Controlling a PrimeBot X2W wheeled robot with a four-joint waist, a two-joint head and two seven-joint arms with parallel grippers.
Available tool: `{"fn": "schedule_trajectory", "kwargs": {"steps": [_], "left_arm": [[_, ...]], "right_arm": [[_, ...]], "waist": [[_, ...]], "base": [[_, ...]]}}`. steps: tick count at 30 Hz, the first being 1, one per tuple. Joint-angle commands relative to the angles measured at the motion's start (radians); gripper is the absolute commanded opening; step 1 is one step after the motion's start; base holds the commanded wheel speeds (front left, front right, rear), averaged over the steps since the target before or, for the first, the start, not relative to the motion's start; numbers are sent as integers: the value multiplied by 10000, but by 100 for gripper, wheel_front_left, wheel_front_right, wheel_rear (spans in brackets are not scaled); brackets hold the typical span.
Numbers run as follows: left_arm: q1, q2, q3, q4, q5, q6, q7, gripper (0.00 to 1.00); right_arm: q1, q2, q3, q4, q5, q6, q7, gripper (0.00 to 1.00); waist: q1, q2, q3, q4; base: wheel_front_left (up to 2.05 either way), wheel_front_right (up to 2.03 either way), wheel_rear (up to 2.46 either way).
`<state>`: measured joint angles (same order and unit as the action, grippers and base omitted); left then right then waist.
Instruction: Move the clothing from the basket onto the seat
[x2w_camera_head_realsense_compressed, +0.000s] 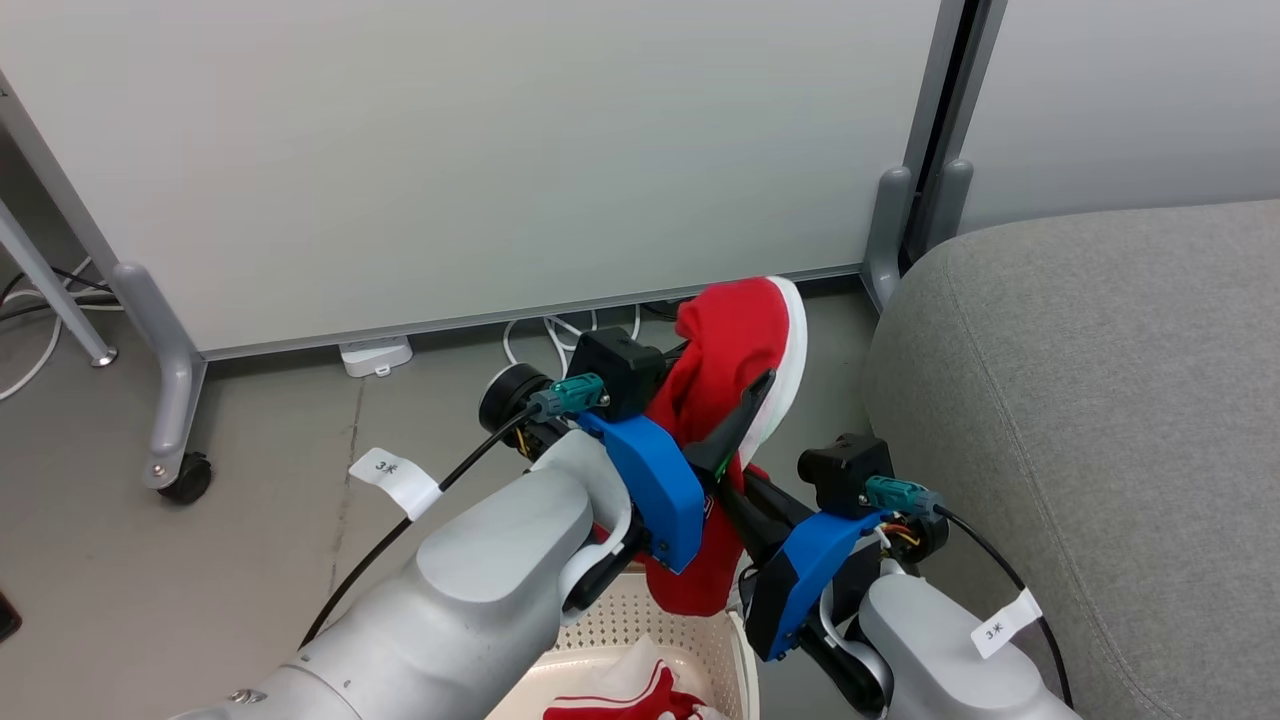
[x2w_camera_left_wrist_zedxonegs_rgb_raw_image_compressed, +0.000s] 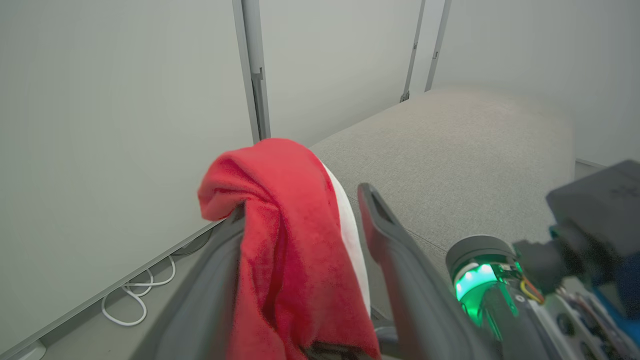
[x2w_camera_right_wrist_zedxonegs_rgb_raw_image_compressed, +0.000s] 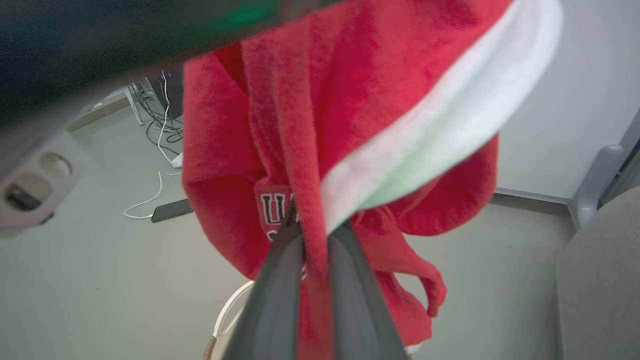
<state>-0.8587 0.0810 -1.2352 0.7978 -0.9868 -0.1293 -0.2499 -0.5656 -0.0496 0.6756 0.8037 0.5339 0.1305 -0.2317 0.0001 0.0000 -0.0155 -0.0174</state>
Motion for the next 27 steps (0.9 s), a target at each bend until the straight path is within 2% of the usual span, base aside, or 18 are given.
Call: {"fn": "schedule_trajectory", "kwargs": {"steps": [1,8,13,20,27], "left_arm": [[-130,-22,-8,35,-72,-16,-98,100],[-23,26,-75,137,-24,-16,-106,100],[172,213,213,147,278,251,-160,100],[1479,1264,2276,-1541,1212,933,-161,100],[3944,2474,4968,-4003,2667,1698,-164,100]], "right_arm": [[-173,-14,37,47,55,5,-99,0],[-147,-14,115,204,157,5,-202,0],[-66,-15,-221,263,0,5,-283,0],[318,-15,-916,-387,-930,5,-339,0],[943,-14,-1625,-1684,-1920,5,-264,0]], "waist": [[-1,0,-7,1],[-1,0,-76,1],[-1,0,-98,8],[-1,0,59,-414],[-1,0,494,-1564]], "base": [[0,0,0],[0,0,0],[0,0,0],[0,0,0],[0,0,0]]}}
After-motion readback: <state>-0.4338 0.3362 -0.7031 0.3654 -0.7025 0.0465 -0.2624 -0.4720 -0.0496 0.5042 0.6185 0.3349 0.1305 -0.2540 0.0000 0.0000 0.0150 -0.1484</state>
